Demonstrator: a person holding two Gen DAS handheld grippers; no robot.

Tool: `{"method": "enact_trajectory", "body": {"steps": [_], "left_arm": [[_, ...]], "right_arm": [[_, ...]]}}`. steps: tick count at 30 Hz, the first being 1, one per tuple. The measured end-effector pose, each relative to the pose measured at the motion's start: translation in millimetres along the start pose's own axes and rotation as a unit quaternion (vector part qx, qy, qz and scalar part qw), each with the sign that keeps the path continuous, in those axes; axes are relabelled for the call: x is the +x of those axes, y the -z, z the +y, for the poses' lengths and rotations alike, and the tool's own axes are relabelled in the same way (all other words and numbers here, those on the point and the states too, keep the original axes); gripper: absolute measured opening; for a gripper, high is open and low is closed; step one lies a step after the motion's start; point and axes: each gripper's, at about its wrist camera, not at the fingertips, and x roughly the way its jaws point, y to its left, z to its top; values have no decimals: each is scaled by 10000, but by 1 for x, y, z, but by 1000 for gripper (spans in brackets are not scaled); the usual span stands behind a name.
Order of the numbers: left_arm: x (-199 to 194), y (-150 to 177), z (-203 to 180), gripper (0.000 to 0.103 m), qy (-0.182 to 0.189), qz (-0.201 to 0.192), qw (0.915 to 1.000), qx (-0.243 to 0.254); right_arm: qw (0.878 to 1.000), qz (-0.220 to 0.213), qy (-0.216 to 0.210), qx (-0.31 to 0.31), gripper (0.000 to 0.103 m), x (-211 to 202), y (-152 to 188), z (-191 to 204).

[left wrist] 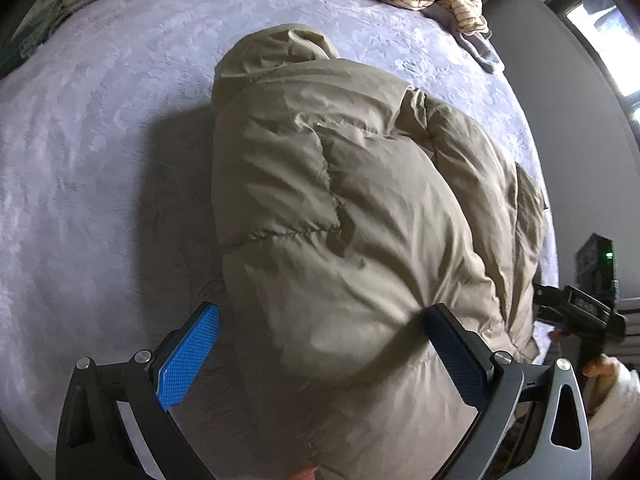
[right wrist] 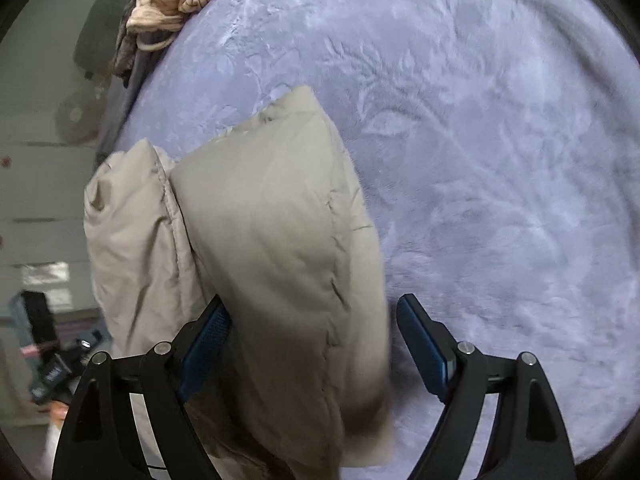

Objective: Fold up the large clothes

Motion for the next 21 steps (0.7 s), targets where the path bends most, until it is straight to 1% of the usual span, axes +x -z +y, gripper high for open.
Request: {"method": "enact_trajectory", "body": {"steps": [1, 2, 3, 7, 11, 13, 15, 18, 19, 21], "left_arm": [[1, -1, 2, 103, 120, 22, 9999, -48], [4, -2, 6, 103, 274, 58, 9995, -113], [5, -3, 8, 103, 375, 85, 9991, -168], [11, -8, 21, 103, 765, 183, 9965, -282], [11, -18, 42, 103, 1131, 127, 9924, -474], [13, -25, 55, 103, 1241, 72, 9906, -565], [18, -29, 63, 103, 1341, 85, 9889, -642], [28, -33, 66, 103, 1671, 173, 9836, -655], [33, -35, 62, 103, 1749, 220, 9826, -585], [41, -38, 56, 103, 1717, 255, 9839, -424]], "right_arm": [[9997, 22, -221, 100, 87, 3, 0, -2], [9992, 47, -366, 168, 93, 5, -1, -4], [9982, 85, -539, 253, 103, 7, -2, -5], [9921, 97, -1182, 419, 103, 8, -2, -7], [9880, 52, -1535, 137, 103, -1, -6, 2], [9861, 65, -1662, 7, 103, -8, -7, 6], [9870, 151, -1592, -180, 103, -12, -9, 11], [9903, 327, -1222, -575, 103, -7, -12, 26], [9907, 426, -1077, -710, 103, -1, -14, 30], [9908, 640, -661, -993, 103, 15, -23, 40]]}}
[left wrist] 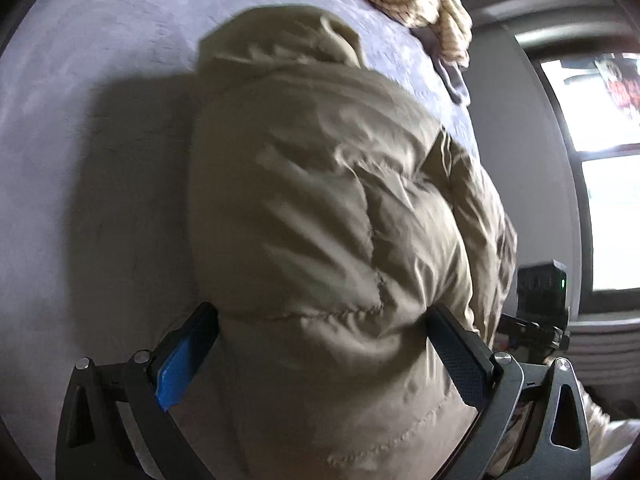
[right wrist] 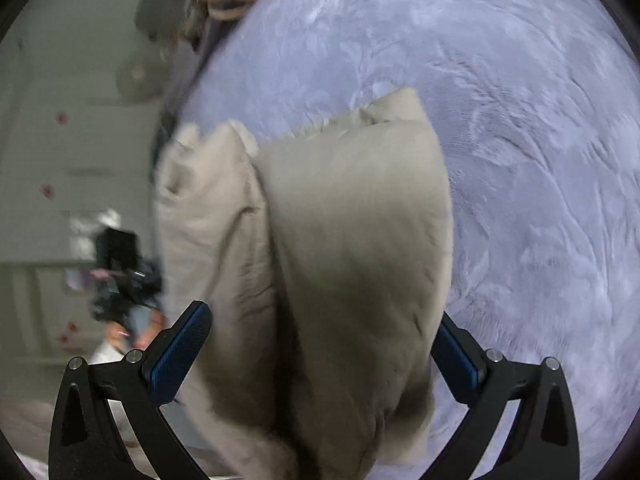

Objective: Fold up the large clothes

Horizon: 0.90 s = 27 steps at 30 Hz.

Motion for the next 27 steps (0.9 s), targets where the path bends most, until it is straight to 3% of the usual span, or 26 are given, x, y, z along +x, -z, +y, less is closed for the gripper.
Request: {"method": "enact_trajectory", "body": {"steps": [4, 10, 13, 16, 17, 22, 27], "left_arm": [[14, -3, 9, 103, 121, 119, 9999, 4], [46, -2, 27, 103, 808, 454, 9939, -596], [52, 0, 15, 103, 705, 423, 9951, -559], [51, 0, 2, 103, 359, 305, 9976, -499], [48, 2, -4, 98, 193, 218, 9988, -399], [29, 9, -39, 78, -243, -41, 9996, 129], [7, 9, -56, 75, -165, -306, 9990, 265]], "right_arm": [[9995, 191, 251, -61, 103, 22, -16, -7], [9978, 463, -207, 415, 103, 39, -27, -34], [9966, 567, -415, 439, 103, 46, -26, -29], [9959, 598, -433, 523, 102, 51, -26, -28], [9955, 583, -457, 591, 101, 51, -26, -30], [9911, 507, -890, 846, 54, 37, -16, -32], [9926, 418, -944, 645, 47, 25, -13, -9]]}}
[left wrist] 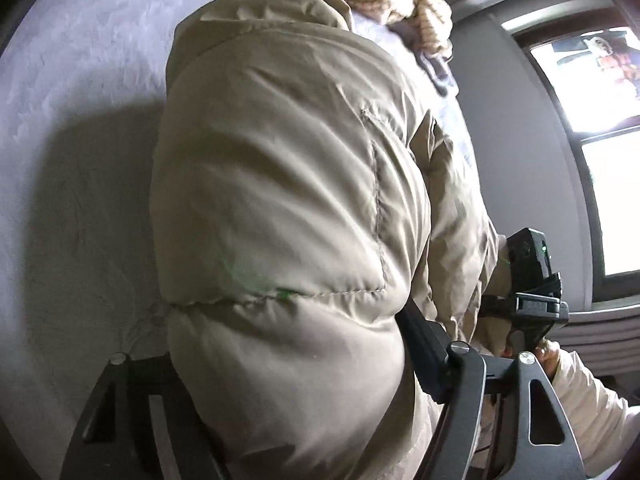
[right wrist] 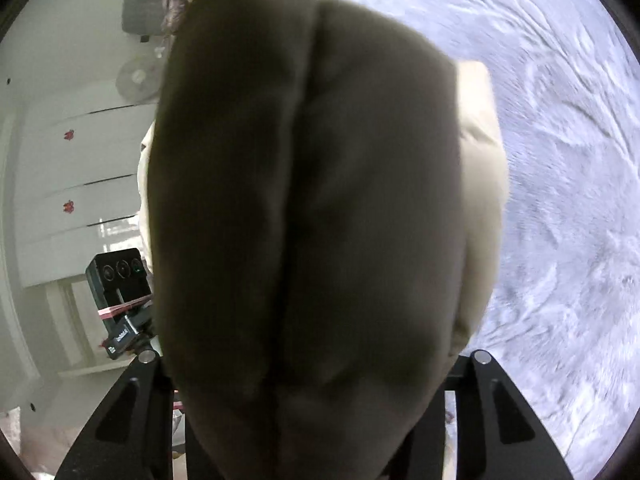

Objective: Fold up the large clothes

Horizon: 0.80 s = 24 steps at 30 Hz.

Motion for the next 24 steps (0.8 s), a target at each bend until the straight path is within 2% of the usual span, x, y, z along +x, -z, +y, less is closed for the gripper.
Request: {"method": "enact_trajectory", "body": {"steps": [4, 7, 10, 15, 20, 21, 24], "left_arm": [[-31, -20, 1, 75, 72, -258, 9996, 81], [-57, -33, 19, 75, 71, -404, 9991, 129], [-84, -55, 44, 75, 13, -537, 9984, 185], [-117, -111, 101, 75, -124, -667, 9976, 156], [-129, -171, 164, 75, -351, -835, 9959, 83], [-128, -175, 177, 75, -413, -862, 9954, 75], [-114, -198, 213, 79, -784, -867, 9931, -34]], "right_arm": [[9997, -146, -149, -137, 47, 1, -4, 33], [9991, -234, -195, -283, 47, 13, -11, 64], [9984, -302, -202, -425, 47, 36, -26, 97], [9976, -503, -166, -439, 47, 92, -63, 145], [9965, -620, -42, -551, 47, 137, -103, 180], [9961, -634, 49, -613, 47, 148, -115, 186], [9957, -679, 253, -570, 47, 177, -144, 194]]}}
